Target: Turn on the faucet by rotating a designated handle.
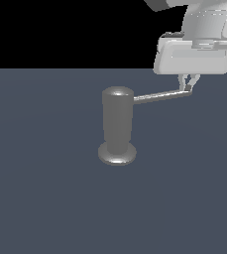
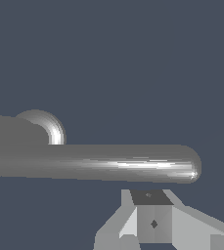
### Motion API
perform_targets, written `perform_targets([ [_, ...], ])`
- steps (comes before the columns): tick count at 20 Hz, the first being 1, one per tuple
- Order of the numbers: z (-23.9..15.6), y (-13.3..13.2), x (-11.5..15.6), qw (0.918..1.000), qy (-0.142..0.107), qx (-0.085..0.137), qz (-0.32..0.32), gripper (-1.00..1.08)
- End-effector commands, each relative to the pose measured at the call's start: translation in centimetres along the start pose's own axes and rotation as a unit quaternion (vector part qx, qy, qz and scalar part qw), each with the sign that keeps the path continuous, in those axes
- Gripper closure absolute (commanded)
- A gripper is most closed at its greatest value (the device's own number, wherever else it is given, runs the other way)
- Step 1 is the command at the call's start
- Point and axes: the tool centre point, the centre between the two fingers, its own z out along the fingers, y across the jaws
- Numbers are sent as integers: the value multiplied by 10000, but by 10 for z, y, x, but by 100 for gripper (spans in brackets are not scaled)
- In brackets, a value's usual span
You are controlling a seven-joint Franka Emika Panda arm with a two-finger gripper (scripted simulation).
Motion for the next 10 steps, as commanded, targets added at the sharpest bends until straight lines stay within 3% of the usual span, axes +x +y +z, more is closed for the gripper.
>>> perform_targets([
  [1,4,-7,13,10000,-12,4,-53,108],
  [10,8,-9,42,10000,-40,6,-17,108],
])
